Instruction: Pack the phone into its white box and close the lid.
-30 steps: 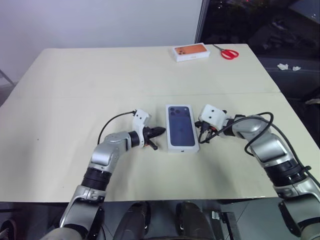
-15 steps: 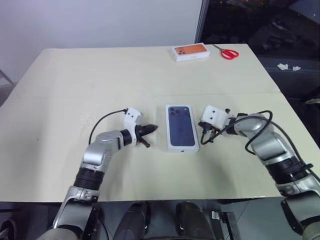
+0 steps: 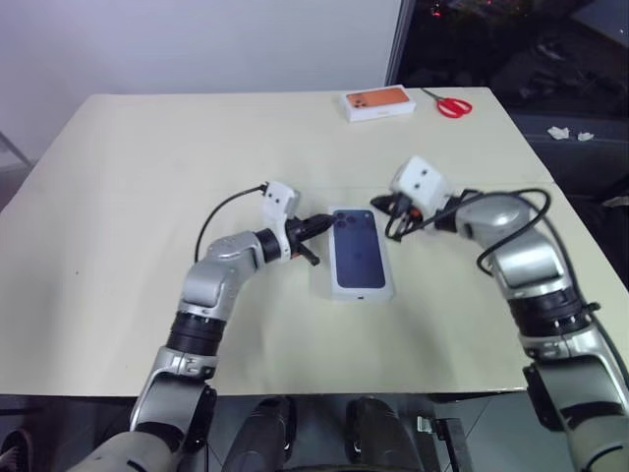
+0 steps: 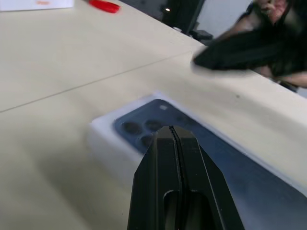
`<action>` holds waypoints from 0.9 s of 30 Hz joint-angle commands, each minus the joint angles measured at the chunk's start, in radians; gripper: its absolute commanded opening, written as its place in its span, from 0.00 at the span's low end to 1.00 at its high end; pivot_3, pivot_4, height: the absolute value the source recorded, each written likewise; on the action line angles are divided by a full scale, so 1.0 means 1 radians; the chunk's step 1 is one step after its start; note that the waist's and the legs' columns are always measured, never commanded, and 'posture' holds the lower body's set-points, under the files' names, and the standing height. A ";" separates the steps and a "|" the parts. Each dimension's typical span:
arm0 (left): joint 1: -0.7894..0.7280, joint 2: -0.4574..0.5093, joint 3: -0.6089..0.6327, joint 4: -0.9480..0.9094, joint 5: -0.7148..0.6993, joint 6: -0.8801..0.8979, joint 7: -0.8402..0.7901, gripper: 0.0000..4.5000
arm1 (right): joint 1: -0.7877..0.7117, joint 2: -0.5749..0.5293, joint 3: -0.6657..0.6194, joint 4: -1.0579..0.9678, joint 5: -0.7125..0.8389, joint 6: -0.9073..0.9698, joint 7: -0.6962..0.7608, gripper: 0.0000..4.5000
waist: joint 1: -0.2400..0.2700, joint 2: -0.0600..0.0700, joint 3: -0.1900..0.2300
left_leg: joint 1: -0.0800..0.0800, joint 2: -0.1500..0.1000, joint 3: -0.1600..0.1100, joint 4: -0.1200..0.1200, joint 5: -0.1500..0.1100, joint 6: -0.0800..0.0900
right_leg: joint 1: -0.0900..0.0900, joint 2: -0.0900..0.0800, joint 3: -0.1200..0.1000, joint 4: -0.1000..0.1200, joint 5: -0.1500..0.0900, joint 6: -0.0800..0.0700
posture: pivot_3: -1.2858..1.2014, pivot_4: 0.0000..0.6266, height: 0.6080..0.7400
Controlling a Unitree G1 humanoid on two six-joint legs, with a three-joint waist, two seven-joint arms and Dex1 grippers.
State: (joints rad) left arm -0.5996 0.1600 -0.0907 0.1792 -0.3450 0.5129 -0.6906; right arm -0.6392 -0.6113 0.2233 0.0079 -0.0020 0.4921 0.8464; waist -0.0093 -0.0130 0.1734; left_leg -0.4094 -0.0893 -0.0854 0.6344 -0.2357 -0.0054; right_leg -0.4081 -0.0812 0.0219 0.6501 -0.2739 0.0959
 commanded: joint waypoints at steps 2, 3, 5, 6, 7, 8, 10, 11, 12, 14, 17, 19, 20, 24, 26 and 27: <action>0.005 0.007 -0.074 0.070 0.074 -0.061 -0.025 0.00 | 0.071 -0.006 0.063 -0.011 -0.082 -0.042 -0.041 0.01 | -0.003 0.000 0.000 | 0.000 0.000 0.000 0.000 0.000 -0.001 | -0.001 0.000 0.001 0.001 0.000 0.000 | 0.52 0.24 1.00; 0.018 0.012 -0.087 0.075 0.082 -0.064 -0.034 0.00 | 0.092 -0.003 0.067 -0.020 -0.082 -0.040 -0.042 0.01 | -0.002 0.000 -0.001 | 0.000 0.000 0.001 0.000 0.000 -0.001 | -0.001 0.000 0.001 0.002 0.000 0.000 | 0.52 0.24 1.00; 0.042 0.023 -0.106 0.079 0.099 -0.074 -0.048 0.00 | 0.127 -0.010 0.082 -0.052 -0.090 -0.048 -0.032 0.01 | -0.001 0.000 -0.002 | 0.002 0.001 0.000 0.000 0.000 -0.001 | 0.000 0.001 0.000 0.001 0.000 0.000 | 0.52 0.24 1.00; 0.055 0.031 -0.112 0.075 0.106 -0.081 -0.054 0.00 | 0.142 -0.016 0.087 -0.068 -0.094 -0.053 -0.026 0.01 | -0.001 0.000 -0.003 | 0.002 0.001 0.000 -0.001 0.000 0.000 | 0.001 0.001 0.001 0.001 0.000 0.000 | 0.52 0.24 1.00; 0.067 0.038 -0.110 0.067 0.099 -0.070 -0.061 0.00 | 0.157 -0.022 0.084 -0.091 -0.082 -0.046 -0.008 0.01 | -0.001 -0.001 -0.004 | 0.002 0.001 0.000 -0.001 0.000 0.000 | 0.001 0.001 0.001 0.001 0.000 0.000 | 0.52 0.24 1.00; 0.077 0.045 -0.106 0.059 0.094 -0.061 -0.066 0.00 | 0.170 -0.030 0.083 -0.113 -0.073 -0.046 0.010 0.01 | -0.001 -0.002 -0.005 | 0.003 0.001 0.000 -0.001 0.000 0.000 | 0.002 0.001 0.001 0.001 0.000 0.000 | 0.52 0.24 1.00; 0.106 0.069 -0.102 0.020 0.072 -0.031 -0.094 0.00 | 0.196 -0.045 0.064 -0.153 -0.037 -0.036 0.048 0.01 | -0.001 -0.002 -0.006 | 0.003 0.001 0.000 -0.001 0.000 0.001 | 0.003 0.001 0.000 0.000 0.000 0.000 | 0.52 0.24 1.00; 0.116 0.078 -0.102 0.004 0.066 -0.022 -0.105 0.00 | 0.203 -0.050 0.057 -0.167 -0.017 -0.023 0.066 0.01 | -0.002 -0.002 -0.006 | 0.004 0.001 0.000 -0.001 -0.001 0.001 | 0.004 0.001 0.000 0.000 0.000 0.000 | 0.52 0.24 1.00; 0.130 0.089 -0.102 -0.015 0.063 -0.020 -0.114 0.00 | 0.210 -0.064 0.058 -0.186 -0.005 -0.014 0.092 0.01 | -0.002 -0.002 -0.006 | 0.005 0.001 0.000 -0.001 -0.001 0.001 | 0.004 0.001 0.000 0.000 0.000 0.000 | 0.52 0.24 1.00; 0.151 0.109 -0.089 -0.052 0.051 -0.018 -0.125 0.00 | 0.209 -0.067 0.041 -0.205 0.028 0.019 0.117 0.01 | -0.002 -0.002 -0.007 | 0.005 0.001 0.000 -0.002 -0.001 0.001 | 0.005 0.001 0.000 0.000 0.000 0.000 | 0.52 0.24 1.00; 0.173 0.149 -0.026 -0.109 0.015 -0.005 -0.126 0.09 | 0.174 -0.037 -0.047 -0.199 0.131 0.110 0.124 0.10 | -0.002 -0.002 -0.007 | 0.005 0.001 -0.001 -0.002 -0.001 0.001 | 0.005 0.001 0.000 -0.001 0.000 0.000 | 0.52 0.24 1.00; 0.180 0.189 0.035 -0.141 -0.015 0.013 -0.122 0.17 | 0.152 -0.038 -0.102 -0.185 0.184 0.145 0.132 0.18 | -0.006 -0.002 -0.006 | 0.005 0.002 0.000 -0.002 -0.001 0.001 | 0.004 0.001 0.001 -0.001 0.000 0.000 | 0.52 0.24 1.00; 0.188 0.221 0.070 -0.159 -0.027 0.007 -0.125 0.27 | 0.146 -0.051 -0.118 -0.178 0.192 0.144 0.137 0.27 | -0.006 -0.002 -0.005 | 0.003 0.002 -0.001 -0.002 -0.001 0.001 | 0.002 0.001 0.001 0.000 0.000 0.000 | 0.52 0.24 1.00; 0.232 0.327 0.178 -0.200 -0.087 -0.003 -0.175 0.72 | 0.132 -0.090 -0.164 -0.165 0.230 0.141 0.156 0.74 | -0.001 -0.002 -0.005 | 0.001 0.002 -0.001 -0.002 -0.001 0.001 | -0.001 0.001 0.001 0.000 0.000 0.000 | 0.52 0.24 1.00; 0.259 0.371 0.247 -0.220 -0.135 -0.003 -0.202 0.93 | 0.132 -0.113 -0.189 -0.162 0.252 0.134 0.174 0.96 | -0.001 -0.001 -0.005 | 0.001 0.001 -0.001 -0.002 -0.001 0.001 | 0.000 0.000 0.001 -0.001 0.000 0.000 | 0.52 0.24 1.00; 0.280 0.398 0.290 -0.234 -0.166 0.001 -0.221 1.00 | 0.135 -0.124 -0.216 -0.163 0.283 0.146 0.193 1.00 | -0.001 -0.002 -0.005 | 0.001 0.001 -0.001 -0.002 -0.001 0.001 | 0.000 0.000 0.001 -0.001 0.000 0.000 | 0.52 0.24 1.00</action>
State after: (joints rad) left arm -0.3293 0.5334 0.1345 -0.0096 -0.4576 0.5200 -0.8818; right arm -0.4899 -0.7153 0.0622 -0.1409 0.2371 0.6410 1.0169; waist -0.0104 -0.0147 0.1687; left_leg -0.4085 -0.0880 -0.0860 0.6323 -0.2369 -0.0040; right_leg -0.4080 -0.0818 0.0230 0.6488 -0.2741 0.0957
